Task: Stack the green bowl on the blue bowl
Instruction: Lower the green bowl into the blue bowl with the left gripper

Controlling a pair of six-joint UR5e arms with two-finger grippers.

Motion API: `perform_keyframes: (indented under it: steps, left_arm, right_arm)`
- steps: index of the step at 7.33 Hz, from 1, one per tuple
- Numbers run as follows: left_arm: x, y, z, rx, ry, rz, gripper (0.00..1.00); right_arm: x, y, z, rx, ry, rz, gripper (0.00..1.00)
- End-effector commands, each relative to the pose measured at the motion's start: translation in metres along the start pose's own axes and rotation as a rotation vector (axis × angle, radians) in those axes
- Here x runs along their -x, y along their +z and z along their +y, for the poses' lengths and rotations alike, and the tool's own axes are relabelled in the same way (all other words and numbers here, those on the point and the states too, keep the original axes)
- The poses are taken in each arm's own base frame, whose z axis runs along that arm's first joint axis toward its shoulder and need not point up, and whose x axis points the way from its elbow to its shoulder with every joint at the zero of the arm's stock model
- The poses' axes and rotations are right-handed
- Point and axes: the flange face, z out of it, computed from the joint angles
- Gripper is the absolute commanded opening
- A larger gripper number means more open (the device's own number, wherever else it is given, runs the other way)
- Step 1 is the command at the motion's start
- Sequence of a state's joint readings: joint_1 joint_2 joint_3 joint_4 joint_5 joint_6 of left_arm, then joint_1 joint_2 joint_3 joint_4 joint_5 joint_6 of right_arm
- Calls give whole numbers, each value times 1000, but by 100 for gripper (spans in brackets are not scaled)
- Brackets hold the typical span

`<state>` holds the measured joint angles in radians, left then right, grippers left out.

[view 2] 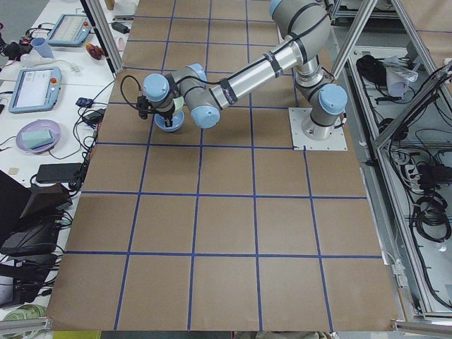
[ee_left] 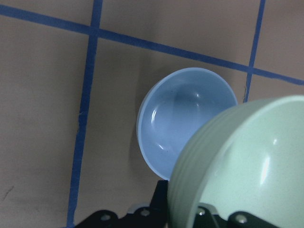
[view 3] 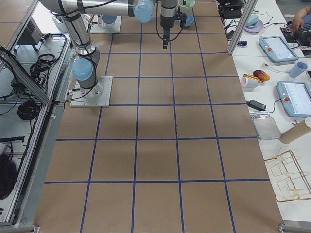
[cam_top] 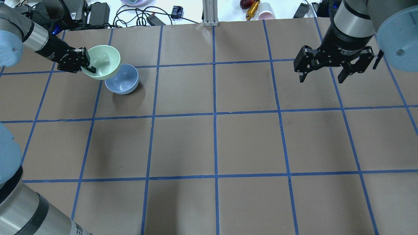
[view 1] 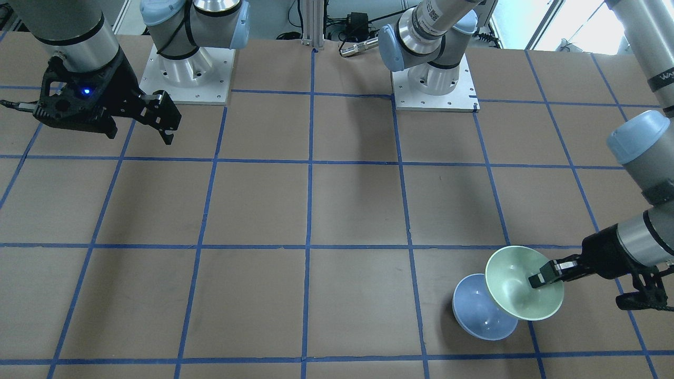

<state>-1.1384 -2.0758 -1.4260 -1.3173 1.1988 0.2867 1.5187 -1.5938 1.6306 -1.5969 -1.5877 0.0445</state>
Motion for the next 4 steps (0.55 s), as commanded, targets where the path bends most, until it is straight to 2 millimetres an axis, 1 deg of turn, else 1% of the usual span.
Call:
perform_keyframes:
  steps: [1, 2, 4]
  left_arm:
    - [5, 13, -13, -2, 8, 19, 0]
    - [2, 18, -19, -29, 20, 50, 0]
    - [5, 37, -25, -27, 25, 50, 0]
  right_arm:
    - [0, 0, 0, 0, 0, 0, 100]
    - [0, 0, 0, 0, 0, 0, 100]
    - [0, 0, 0, 0, 0, 0, 100]
